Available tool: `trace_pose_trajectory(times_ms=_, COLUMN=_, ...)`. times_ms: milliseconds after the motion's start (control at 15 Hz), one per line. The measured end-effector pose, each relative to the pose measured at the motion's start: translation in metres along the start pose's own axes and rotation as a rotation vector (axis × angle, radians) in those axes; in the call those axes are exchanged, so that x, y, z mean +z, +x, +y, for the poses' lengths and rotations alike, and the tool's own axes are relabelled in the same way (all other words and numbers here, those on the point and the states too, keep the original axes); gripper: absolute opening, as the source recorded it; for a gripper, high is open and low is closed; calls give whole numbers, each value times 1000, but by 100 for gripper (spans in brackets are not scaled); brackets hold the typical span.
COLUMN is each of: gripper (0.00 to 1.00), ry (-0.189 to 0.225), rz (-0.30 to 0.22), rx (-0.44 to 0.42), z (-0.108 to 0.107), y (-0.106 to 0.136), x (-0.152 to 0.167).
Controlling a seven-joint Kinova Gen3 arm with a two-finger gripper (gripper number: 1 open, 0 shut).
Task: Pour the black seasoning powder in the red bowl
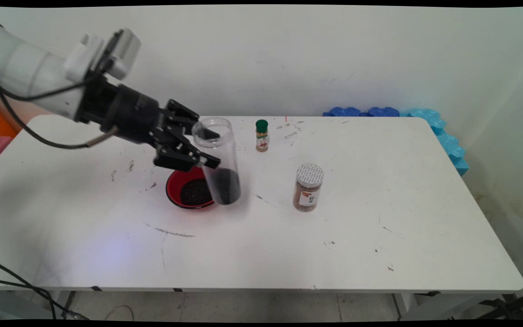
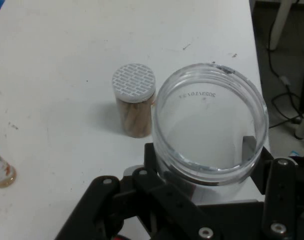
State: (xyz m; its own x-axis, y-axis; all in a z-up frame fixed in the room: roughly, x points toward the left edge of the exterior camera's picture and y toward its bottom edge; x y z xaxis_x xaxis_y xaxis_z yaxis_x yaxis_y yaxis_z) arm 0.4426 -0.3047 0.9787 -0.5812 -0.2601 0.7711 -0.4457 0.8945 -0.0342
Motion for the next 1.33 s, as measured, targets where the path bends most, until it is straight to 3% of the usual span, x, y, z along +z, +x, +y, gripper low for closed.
trace_pose_trajectory(times_ms=267, gripper=0, ry=-18, rz=-7, rx=15, z=-2, y=3, x=-29)
trace_pose_trajectory(times_ms=733, gripper=0, ry=-40, rz=-36, rx=23, z=-7, y=2, x=-50)
trace_pose_trajectory(times_ms=1333, gripper=0, ry=3, rz=-62, rx=-310, z=-25, y=-5, x=-56)
